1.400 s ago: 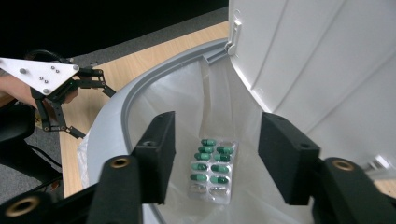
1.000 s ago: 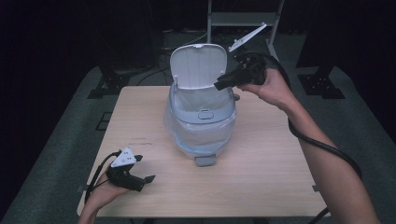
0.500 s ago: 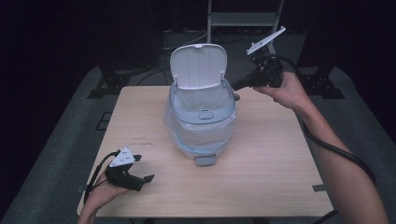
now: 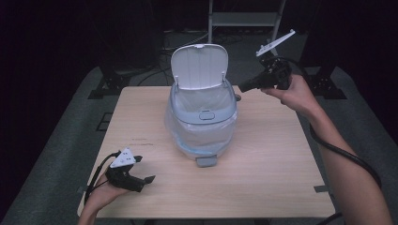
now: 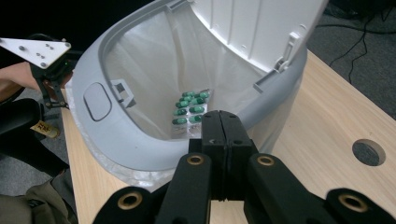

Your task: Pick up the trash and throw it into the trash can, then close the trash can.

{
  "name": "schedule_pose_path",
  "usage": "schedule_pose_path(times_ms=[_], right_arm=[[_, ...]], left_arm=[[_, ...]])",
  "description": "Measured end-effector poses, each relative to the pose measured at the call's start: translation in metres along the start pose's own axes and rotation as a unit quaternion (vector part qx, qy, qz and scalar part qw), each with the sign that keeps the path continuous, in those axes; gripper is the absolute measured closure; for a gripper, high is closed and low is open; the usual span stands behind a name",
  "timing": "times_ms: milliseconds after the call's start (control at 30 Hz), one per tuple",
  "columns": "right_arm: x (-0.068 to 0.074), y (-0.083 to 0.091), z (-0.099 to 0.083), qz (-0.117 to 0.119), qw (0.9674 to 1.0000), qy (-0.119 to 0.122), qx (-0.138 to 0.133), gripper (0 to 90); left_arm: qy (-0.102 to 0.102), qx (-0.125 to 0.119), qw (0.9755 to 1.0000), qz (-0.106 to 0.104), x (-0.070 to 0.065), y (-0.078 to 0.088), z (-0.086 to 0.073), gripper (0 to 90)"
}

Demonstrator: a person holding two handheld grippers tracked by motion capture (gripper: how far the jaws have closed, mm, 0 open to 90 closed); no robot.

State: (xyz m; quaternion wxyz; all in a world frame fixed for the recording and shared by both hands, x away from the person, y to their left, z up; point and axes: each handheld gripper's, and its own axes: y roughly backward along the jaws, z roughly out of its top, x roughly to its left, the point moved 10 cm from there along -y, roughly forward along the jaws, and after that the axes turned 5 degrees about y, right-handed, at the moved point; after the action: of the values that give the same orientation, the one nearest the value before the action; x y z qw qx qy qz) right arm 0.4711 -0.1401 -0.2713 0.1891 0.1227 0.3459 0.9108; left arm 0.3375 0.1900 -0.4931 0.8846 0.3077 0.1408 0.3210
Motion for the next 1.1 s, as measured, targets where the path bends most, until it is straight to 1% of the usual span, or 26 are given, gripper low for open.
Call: schedule_pose_path(times_ms=[233,267,533,700,900,933,1033,1067,1100], right_arm=[[-0.008,0.0,-0.001,-0.004,1.0,-0.007,-0.003,89.1],[-0.011,0.0,-0.002,-0.006,0.9999,-0.01,-0.002,89.1],[-0.016,0.0,-0.003,-0.004,0.9999,-0.015,-0.005,89.2],[-0.018,-0.003,-0.003,-0.003,0.9999,-0.017,0.001,89.2],[-0.025,-0.003,0.0,-0.015,0.9996,-0.024,0.0,89.1],[-0.029,-0.003,0.001,-0.02,0.9995,-0.025,0.002,89.2],[-0.033,-0.002,0.003,-0.025,0.9993,-0.027,0.004,89.2],[-0.037,-0.002,0.005,-0.029,0.9991,-0.03,0.005,89.2],[-0.037,-0.002,0.005,-0.029,0.9991,-0.03,0.005,89.2]], left_arm=[[-0.001,0.0,1.0,-0.001,0.0,0.0,0.001,8.8],[-0.001,0.001,1.0,-0.002,0.0,0.0,0.0,8.8],[0.001,-0.002,1.0,0.001,0.001,0.001,0.0,8.8],[-0.001,-0.001,1.0,0.0,0.0,0.0,0.0,8.8],[-0.002,-0.001,1.0,0.001,-0.001,0.001,0.001,8.8],[-0.002,-0.001,1.0,0.001,0.0,0.001,0.0,8.8],[0.0,-0.001,1.0,0.0,0.0,0.001,0.0,8.8],[0.0,-0.001,1.0,-0.001,0.0,0.001,0.0,8.8],[0.0,-0.001,1.0,0.0,0.0,0.001,0.0,8.8]])
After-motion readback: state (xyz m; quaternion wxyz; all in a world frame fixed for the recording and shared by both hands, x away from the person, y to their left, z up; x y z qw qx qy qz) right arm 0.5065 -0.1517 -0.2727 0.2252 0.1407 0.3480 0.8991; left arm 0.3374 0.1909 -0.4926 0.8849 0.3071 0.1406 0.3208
